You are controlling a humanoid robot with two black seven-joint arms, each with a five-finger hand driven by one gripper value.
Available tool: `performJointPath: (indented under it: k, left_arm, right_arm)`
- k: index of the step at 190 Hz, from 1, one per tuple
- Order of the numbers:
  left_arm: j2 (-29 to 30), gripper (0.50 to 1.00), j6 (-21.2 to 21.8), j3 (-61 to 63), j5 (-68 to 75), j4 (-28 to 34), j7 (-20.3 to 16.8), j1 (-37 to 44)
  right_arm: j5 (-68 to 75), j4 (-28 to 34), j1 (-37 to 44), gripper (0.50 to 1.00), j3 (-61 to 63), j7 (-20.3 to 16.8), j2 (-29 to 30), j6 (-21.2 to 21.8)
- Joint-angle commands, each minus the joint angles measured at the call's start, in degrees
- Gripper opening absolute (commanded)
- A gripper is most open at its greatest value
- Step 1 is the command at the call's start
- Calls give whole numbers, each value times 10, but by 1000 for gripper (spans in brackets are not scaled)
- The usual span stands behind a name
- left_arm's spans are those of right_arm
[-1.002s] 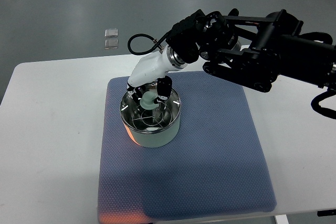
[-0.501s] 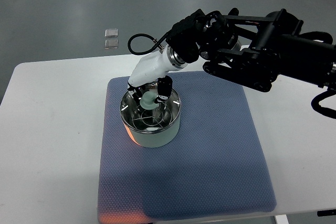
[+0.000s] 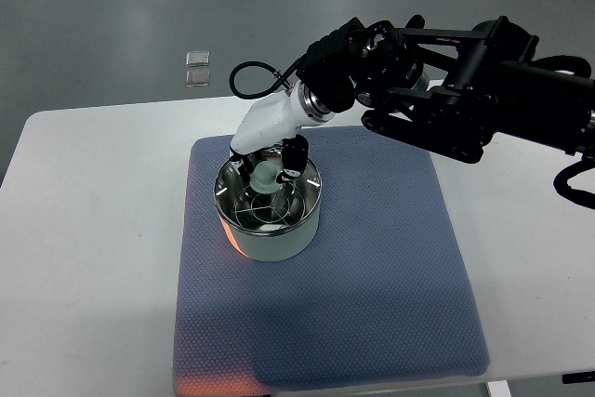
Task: Open lid and place right of pot
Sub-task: 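Close the right hand's fingers around the lid knob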
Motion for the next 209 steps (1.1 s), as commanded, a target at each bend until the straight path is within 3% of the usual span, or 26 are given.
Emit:
performJointPath:
  k: [1, 143, 168, 209]
  left_arm:
    - [0, 1000, 0, 0, 0, 0, 1, 0]
    - [0, 1000, 0, -1, 0, 0, 2, -1]
    - [0, 1000, 0, 0, 0, 0, 2, -1]
    - [0, 1000, 0, 0, 0, 0, 2, -1]
  right_arm:
    - [0, 0, 0, 633, 0, 0, -1, 0]
    - [1, 0, 3, 613, 3, 0, -3, 0]
    - [1, 0, 2, 547, 3, 0, -3, 0]
    - [1, 1, 2, 500, 2, 0, -4, 1]
